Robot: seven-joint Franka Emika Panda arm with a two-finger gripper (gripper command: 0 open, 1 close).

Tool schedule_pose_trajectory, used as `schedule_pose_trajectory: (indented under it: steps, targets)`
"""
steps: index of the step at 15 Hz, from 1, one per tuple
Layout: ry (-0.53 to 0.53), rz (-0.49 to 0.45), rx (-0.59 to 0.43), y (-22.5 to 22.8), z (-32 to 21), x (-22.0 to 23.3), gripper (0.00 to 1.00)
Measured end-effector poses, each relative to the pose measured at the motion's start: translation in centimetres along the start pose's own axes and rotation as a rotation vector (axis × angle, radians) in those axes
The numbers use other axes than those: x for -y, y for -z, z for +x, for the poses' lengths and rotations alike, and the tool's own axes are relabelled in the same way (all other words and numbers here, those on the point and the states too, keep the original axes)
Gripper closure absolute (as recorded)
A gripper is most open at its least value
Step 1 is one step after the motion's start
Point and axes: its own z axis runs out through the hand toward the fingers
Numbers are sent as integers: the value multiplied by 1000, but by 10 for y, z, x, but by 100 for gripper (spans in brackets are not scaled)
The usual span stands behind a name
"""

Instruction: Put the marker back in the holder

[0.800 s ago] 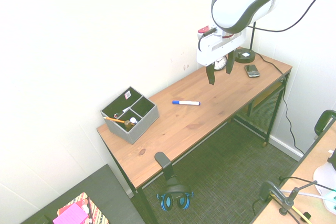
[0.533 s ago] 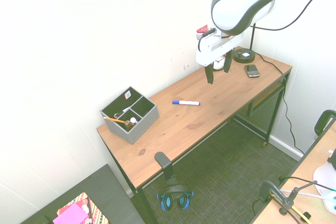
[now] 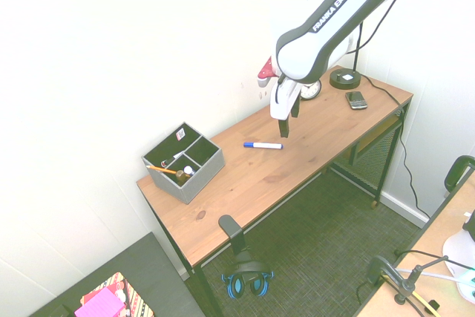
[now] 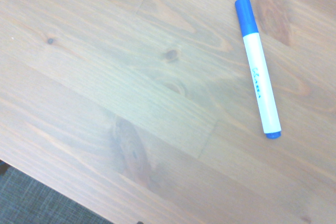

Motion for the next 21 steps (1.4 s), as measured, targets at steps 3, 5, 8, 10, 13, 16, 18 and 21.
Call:
schedule_pose_trajectory:
  steps: [3, 5, 8, 10, 13, 16, 18, 21]
  targets:
    - [80, -39, 17, -31, 26, 19, 0]
    - [103, -39, 31, -47, 38, 38, 0]
    - [123, -46, 44, -71, 49, 57, 0]
    - [107, -51, 35, -84, 63, 61, 0]
    - [101, -52, 15, -97, 80, 65, 0]
    - [97, -49, -11, -112, 85, 75, 0]
    - [73, -47, -9, -119, 88, 80, 100]
    - [41, -48, -10, -128, 93, 77, 100]
